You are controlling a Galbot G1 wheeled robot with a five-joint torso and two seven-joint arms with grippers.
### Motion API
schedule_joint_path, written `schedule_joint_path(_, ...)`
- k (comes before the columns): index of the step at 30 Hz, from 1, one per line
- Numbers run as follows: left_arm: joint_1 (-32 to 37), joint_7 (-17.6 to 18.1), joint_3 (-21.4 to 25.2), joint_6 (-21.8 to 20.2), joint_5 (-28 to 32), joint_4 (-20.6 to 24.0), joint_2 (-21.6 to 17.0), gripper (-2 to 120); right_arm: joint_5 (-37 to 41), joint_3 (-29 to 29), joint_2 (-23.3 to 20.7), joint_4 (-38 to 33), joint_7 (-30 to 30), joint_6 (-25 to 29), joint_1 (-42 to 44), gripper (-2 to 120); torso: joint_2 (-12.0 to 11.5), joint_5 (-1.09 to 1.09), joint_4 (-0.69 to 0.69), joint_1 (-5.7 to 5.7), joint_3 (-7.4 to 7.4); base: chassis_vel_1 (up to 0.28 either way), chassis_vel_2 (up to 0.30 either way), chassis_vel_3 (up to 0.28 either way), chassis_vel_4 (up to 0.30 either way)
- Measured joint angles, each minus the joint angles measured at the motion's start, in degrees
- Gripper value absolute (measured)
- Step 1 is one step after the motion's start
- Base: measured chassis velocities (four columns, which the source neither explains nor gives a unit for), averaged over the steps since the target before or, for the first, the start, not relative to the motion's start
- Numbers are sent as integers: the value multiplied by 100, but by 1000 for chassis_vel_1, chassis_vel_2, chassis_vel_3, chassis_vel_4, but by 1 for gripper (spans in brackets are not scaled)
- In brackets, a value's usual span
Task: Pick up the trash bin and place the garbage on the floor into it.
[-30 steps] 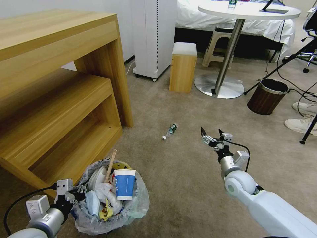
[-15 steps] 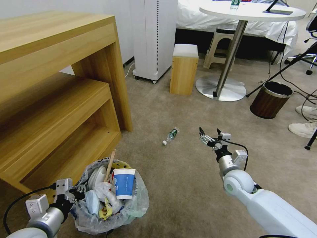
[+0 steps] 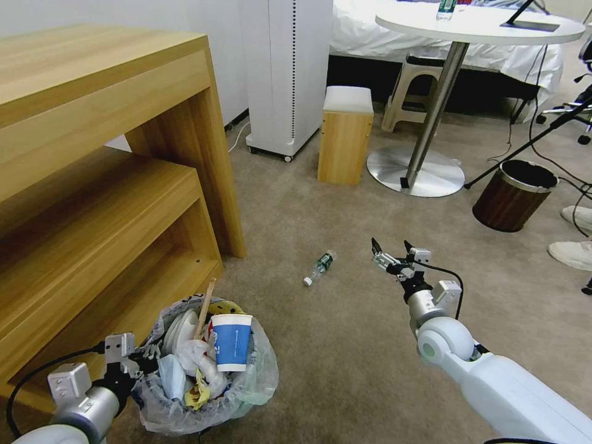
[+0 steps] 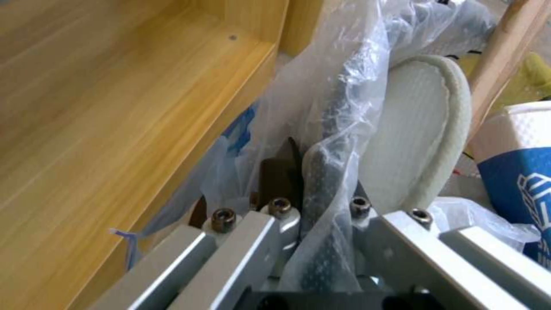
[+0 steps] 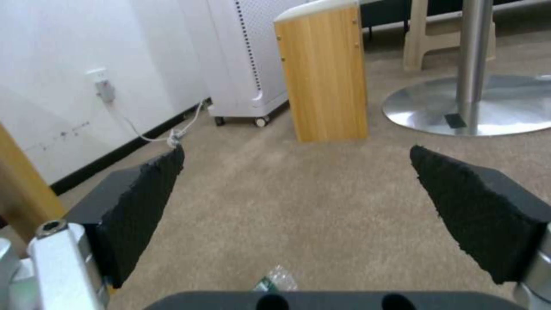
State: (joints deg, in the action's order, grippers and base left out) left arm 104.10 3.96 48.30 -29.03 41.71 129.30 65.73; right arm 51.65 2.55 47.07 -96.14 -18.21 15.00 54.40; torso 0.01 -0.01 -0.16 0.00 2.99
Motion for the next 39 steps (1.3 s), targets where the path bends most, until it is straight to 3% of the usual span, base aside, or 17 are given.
schedule_joint_path(12, 90, 9, -30, -46, 6, 101, -31, 1, 5, 20, 12, -9, 93, 87, -3, 100, 0, 0, 0, 0, 1, -107, 111, 112, -107)
schedule_joint_path(39, 227, 38, -126, -208, 116, 254, -158, 1, 43, 89, -12, 25, 204, 80, -47, 100, 0, 1, 0, 0, 0, -21, 22, 19, -25)
